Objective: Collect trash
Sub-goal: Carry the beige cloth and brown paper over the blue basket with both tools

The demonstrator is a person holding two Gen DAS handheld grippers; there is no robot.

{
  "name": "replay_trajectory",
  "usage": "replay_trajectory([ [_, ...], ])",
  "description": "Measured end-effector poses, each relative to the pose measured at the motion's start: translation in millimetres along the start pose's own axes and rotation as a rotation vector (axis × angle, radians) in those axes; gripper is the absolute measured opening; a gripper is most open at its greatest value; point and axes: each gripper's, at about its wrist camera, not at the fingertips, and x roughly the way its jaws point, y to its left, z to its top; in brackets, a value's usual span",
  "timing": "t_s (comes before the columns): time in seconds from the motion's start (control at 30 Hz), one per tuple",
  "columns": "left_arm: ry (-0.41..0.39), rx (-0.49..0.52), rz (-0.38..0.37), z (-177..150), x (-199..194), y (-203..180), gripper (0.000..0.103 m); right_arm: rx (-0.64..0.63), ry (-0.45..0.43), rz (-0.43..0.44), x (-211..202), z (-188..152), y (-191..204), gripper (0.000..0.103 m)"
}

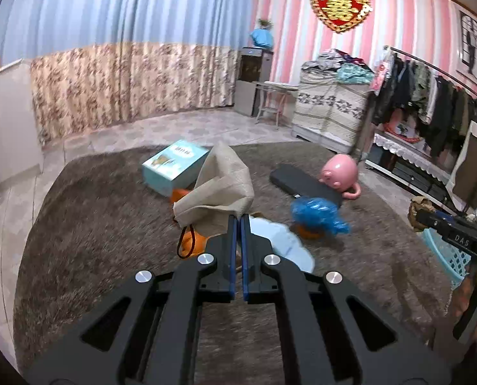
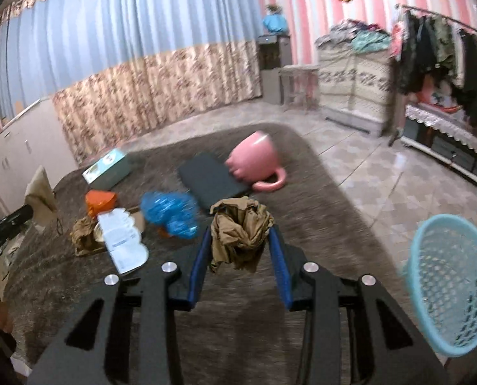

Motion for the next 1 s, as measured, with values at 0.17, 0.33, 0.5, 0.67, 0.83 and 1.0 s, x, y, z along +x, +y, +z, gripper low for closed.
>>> replay_trajectory([
  [0.17, -0.017, 0.046, -0.051, 12.9, -0.3, -40.1, 0.001, 0.05, -0.038, -0.061, -21.4, 3.8, -43.1, 0.037],
  [0.33, -0.028, 0.103, -0.113, 21.9, 7.0, -90.6, 0.001, 0.106, -0.062, -0.128, -35.4, 2.3, -86.0, 0.037],
  [0.5, -0.03, 0.158, -0.193, 27.2, 16.3, -143.4, 0.001, 0.158, -0.087, -0.193, -51.5, -0.4, -131.0, 0.037],
  [0.67, -0.024, 0.218, -0.285, 24.2, 26.5, -202.6, 0.001, 0.181, -0.102, -0.296, -67.2, -9.0, -174.3, 0.037],
  [0.83, -0.001, 0.271, -0.372, 13.2, 37.7, -257.5, 0.001, 0.253, -0.098, -0.372, -78.9, -22.9, -223.7, 0.037],
  [1.0, 0.015, 0.329, -0.442, 5.9, 47.3, -309.9, 0.001, 0.316, -0.082, -0.422, -79.9, -35.6, -259.4, 0.037],
])
